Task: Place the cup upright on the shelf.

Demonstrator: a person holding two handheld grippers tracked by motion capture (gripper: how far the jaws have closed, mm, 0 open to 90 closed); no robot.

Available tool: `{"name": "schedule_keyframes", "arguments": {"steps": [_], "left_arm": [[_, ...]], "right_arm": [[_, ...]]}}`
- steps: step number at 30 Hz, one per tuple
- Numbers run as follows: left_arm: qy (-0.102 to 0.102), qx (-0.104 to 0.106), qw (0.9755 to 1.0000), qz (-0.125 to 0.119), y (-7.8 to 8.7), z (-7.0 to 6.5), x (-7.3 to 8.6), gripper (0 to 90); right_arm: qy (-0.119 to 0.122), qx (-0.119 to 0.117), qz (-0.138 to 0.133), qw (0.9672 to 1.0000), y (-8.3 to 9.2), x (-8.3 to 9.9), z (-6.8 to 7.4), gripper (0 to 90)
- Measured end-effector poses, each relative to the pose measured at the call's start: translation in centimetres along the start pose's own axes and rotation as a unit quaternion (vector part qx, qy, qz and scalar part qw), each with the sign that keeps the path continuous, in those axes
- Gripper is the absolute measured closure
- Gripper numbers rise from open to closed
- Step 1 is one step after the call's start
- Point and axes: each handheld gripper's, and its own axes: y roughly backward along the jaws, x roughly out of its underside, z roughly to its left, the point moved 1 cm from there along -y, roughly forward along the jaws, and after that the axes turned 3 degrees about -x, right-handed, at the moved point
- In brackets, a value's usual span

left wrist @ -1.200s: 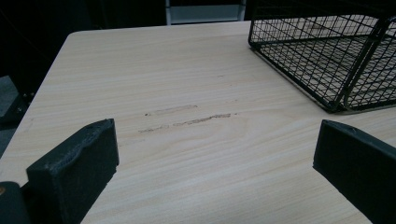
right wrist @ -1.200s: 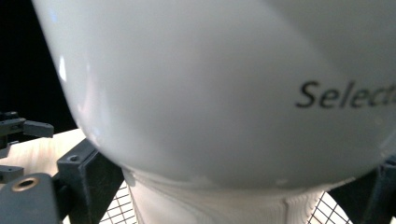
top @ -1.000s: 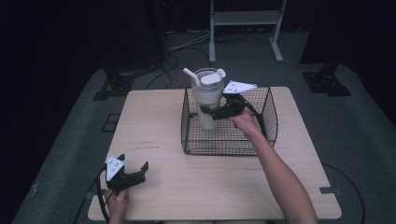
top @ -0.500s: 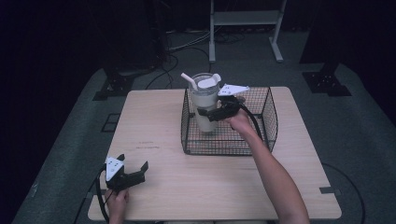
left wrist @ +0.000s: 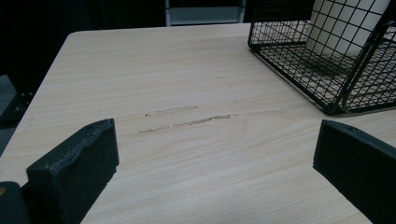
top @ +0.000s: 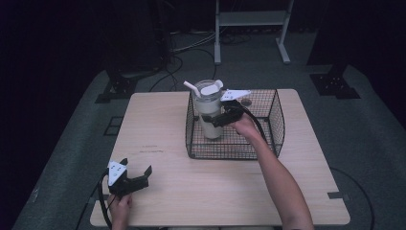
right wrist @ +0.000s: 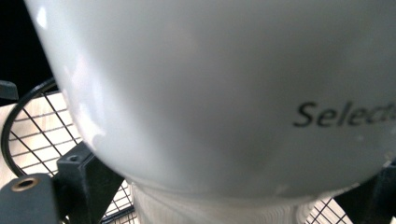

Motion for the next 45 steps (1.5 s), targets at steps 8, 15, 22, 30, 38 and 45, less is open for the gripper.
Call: {"name": "schedule_keyframes", "arguments": {"steps": [8,15,22,30,38,45], "left_arm": [[0.001,0.001,1.0000,0.001,0.0,0.0,0.0,0.0],[0.001,0.001,1.0000,0.000,0.0,0.0,0.0,0.0],[0.000,0.001,1.0000,0.000,0.0,0.0,0.0,0.0],[-0.001,0.000,1.0000,0.001,0.0,-0.1,0.0,0.0],[-0.002,0.000,1.0000,0.002,0.0,-0.1,0.0,0.0],[-0.003,0.000,1.0000,0.001,0.0,-0.1,0.0,0.0]], "right_arm": [[-0.002,-0.003,0.019,0.9998,-0.4,0.6,-0.3,8.1],[0.004,-0.004,0.038,0.9993,-0.9,1.1,-0.6,8.1],[-0.002,-0.009,0.033,0.9994,-0.7,1.4,-0.8,8.0],[0.012,-0.015,0.036,0.9992,0.0,1.8,-0.9,7.7],[0.012,-0.013,0.033,0.9993,0.3,2.0,-1.0,7.6],[0.014,-0.011,0.033,0.9993,0.4,2.1,-0.8,7.6]]}}
